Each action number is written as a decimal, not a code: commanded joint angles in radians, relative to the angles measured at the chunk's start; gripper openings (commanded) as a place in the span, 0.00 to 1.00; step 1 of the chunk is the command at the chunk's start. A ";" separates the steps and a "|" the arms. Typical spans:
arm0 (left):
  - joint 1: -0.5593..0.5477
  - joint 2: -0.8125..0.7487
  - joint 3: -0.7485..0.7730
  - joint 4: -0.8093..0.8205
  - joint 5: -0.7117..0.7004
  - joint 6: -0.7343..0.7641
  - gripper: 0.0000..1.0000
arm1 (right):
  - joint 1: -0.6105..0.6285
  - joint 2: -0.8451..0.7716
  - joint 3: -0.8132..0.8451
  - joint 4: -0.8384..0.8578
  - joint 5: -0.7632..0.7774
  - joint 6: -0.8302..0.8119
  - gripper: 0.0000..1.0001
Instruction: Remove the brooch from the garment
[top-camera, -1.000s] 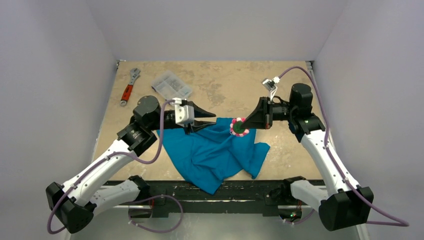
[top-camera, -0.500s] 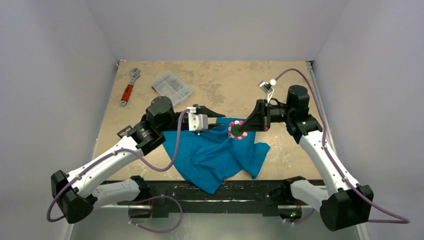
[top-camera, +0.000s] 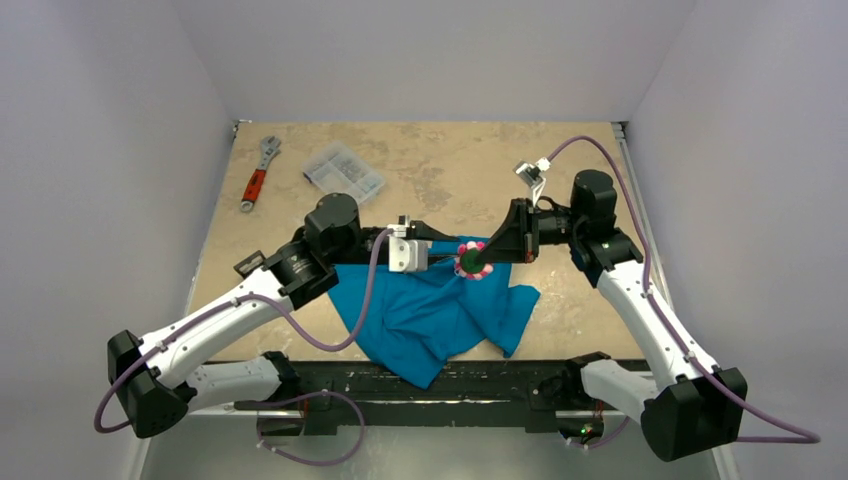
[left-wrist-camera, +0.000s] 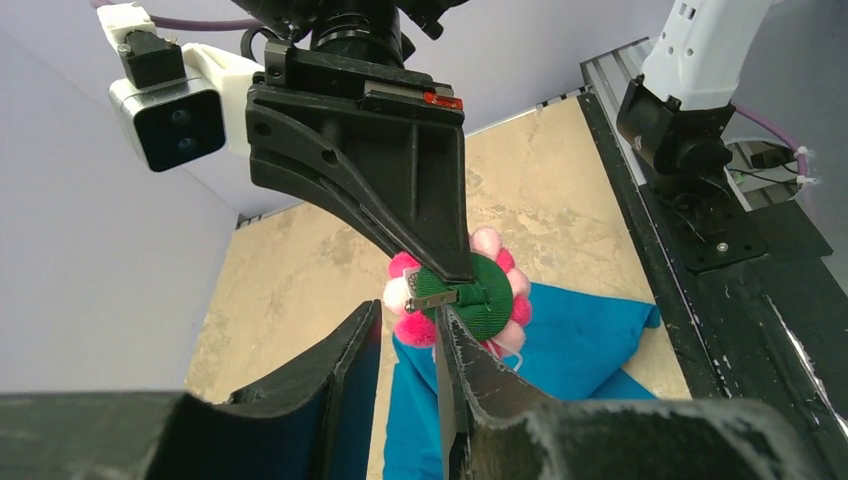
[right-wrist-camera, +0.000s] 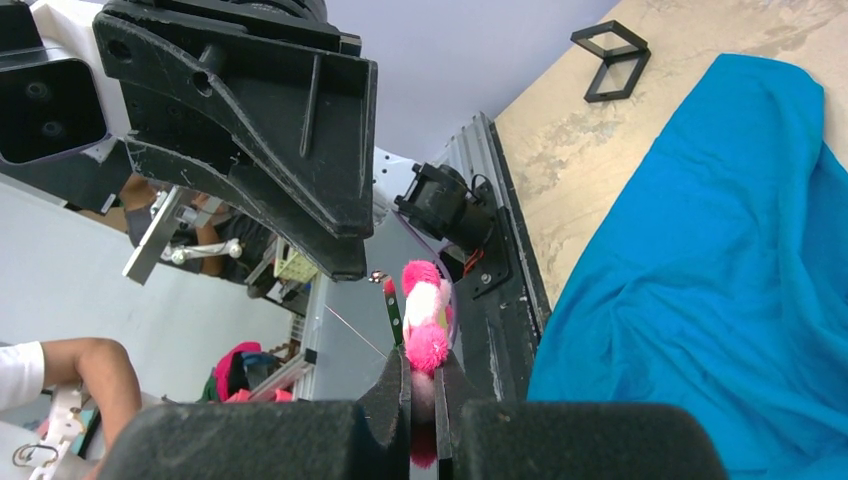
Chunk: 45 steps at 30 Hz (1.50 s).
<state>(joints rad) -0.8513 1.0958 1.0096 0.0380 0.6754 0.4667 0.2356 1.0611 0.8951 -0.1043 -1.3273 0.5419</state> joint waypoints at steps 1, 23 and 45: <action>-0.015 0.011 0.049 0.006 0.006 0.006 0.25 | 0.007 0.000 0.011 0.032 -0.015 0.001 0.00; -0.039 0.058 0.066 0.021 -0.056 -0.008 0.20 | 0.016 -0.012 0.006 0.015 -0.019 -0.023 0.00; -0.047 0.113 0.119 -0.151 -0.021 -0.040 0.00 | 0.017 -0.009 0.031 0.002 -0.005 -0.053 0.00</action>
<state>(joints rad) -0.8867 1.1831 1.0840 -0.0418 0.6407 0.4652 0.2489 1.0607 0.8948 -0.1070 -1.3277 0.5255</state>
